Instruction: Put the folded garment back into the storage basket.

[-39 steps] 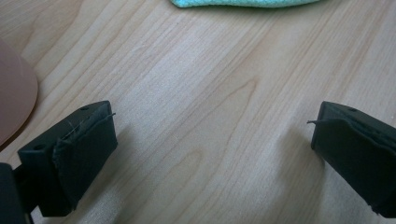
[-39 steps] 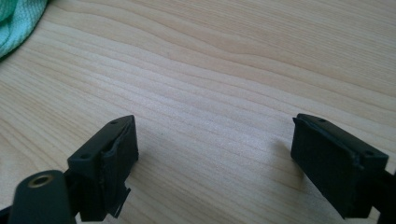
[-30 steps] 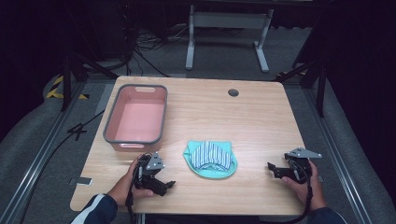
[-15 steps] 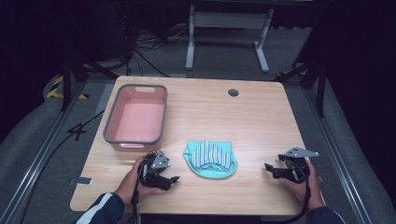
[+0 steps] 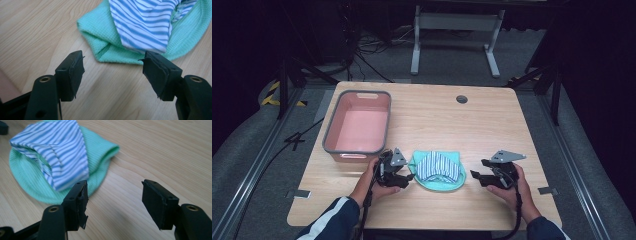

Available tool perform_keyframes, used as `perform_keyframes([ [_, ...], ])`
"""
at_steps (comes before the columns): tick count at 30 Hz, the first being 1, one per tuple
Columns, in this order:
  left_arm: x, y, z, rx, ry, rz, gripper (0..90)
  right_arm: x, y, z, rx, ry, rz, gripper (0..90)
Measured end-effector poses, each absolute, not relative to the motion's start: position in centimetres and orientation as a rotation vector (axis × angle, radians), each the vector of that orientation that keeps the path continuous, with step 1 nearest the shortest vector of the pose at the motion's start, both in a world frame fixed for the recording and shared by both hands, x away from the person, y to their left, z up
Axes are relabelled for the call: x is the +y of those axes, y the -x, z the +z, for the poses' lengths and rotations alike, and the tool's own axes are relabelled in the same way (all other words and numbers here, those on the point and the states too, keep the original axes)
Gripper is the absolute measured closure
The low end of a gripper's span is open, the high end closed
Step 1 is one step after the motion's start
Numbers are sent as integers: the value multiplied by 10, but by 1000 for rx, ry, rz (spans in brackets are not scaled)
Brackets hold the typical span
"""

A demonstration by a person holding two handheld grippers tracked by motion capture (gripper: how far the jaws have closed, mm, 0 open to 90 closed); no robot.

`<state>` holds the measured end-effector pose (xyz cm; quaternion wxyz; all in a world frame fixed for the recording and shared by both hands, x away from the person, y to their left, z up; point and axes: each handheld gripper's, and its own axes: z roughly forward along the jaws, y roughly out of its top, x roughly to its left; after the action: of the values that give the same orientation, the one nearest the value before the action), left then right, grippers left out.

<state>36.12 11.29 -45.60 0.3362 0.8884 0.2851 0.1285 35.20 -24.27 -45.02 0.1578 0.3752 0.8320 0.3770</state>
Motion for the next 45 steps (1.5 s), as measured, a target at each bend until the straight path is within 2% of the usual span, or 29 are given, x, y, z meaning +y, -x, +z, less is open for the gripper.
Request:
perform_keyframes([
  [11,96,-382,-456,772,-2295,334,335,-195,-372,-455,2444,-1044,1062,402],
  [18,89,-391,-464,808,-2320,314,310,-189,-379,-465,2459,-1072,1011,380],
  [23,87,-395,-472,843,-2336,253,265,-185,-381,-471,2486,-1074,969,337],
  [25,88,-397,-473,839,-2330,253,235,-186,-382,-473,2482,-1090,984,314],
  [31,87,-397,-474,846,-2333,267,222,-188,-383,-475,2477,-1102,1006,300],
  [32,87,-397,-473,843,-2336,268,230,-188,-383,-475,2482,-1101,1007,318],
  [33,86,-396,-473,835,-2330,261,252,-187,-381,-474,2501,-1083,1013,421],
  [34,86,-396,-473,835,-2330,261,284,-187,-381,-474,2501,-1083,1013,421],
  [35,86,-394,-472,823,-2330,244,284,-186,-380,-473,2515,-1076,1021,471],
  [37,85,-392,-472,801,-2336,247,376,-184,-378,-472,2524,-1084,1020,523],
  [38,85,-391,-472,794,-2331,238,391,-184,-378,-471,2529,-1079,1023,546],
  [41,85,-390,-471,767,-2335,220,490,-182,-377,-470,2546,-1105,1031,683],
  [43,84,-389,-471,760,-2333,210,524,-181,-376,-470,2547,-1114,1037,702],
  [44,84,-389,-471,748,-2336,211,594,-181,-376,-470,2549,-1123,1044,726],
  [45,84,-389,-470,747,-2339,204,594,-181,-376,-470,2549,-1123,1044,726],
])
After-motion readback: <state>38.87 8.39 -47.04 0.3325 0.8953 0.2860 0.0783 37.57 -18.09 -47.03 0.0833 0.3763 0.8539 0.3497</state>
